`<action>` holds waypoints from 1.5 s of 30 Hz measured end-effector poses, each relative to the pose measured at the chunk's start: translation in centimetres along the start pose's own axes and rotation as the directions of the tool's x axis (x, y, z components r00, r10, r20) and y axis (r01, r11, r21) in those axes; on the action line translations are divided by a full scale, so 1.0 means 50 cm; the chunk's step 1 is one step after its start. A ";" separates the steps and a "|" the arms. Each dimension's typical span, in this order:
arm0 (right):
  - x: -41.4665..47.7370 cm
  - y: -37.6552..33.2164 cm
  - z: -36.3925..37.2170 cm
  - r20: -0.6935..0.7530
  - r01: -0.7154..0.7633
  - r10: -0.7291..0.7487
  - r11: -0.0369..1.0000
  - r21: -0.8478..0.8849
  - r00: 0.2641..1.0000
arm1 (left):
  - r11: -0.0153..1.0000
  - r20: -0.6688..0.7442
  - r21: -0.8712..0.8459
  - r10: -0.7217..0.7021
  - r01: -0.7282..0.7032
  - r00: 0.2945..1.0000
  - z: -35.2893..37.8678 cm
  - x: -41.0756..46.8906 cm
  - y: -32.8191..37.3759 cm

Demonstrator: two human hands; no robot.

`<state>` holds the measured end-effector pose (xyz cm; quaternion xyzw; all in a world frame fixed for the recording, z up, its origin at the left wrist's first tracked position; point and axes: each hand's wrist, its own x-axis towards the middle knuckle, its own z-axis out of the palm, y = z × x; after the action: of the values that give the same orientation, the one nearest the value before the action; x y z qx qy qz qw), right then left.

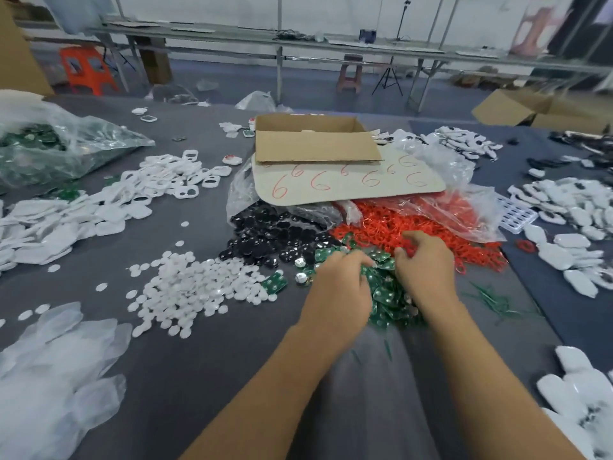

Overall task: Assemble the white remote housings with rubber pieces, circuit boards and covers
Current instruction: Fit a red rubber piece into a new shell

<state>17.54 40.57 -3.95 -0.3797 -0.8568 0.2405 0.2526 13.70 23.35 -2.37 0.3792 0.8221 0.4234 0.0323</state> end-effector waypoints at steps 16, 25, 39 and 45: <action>0.094 0.048 0.015 -0.125 0.067 -0.059 0.996 0.063 0.990 | 0.985 -0.032 -0.164 -0.061 0.055 0.998 -0.021 0.062 -0.044; -0.159 -0.108 -0.080 0.293 -0.022 -0.231 0.750 0.661 0.928 | 0.799 0.102 -0.559 -0.199 0.222 0.975 -0.110 -0.048 -0.012; -0.465 -0.194 -0.153 0.426 0.203 -0.533 0.766 0.610 0.731 | 0.728 0.120 -0.645 -0.201 0.231 0.972 -0.281 -0.377 -0.025; -0.526 -0.199 -0.130 0.358 0.213 -0.479 0.788 0.578 0.802 | 0.722 -0.019 -0.662 -0.284 0.201 0.959 -0.269 -0.438 -0.019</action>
<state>31.62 15.77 0.41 -0.0563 -0.8528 0.4936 0.1611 23.62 -0.27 -0.33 0.2069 0.6650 0.6975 0.1686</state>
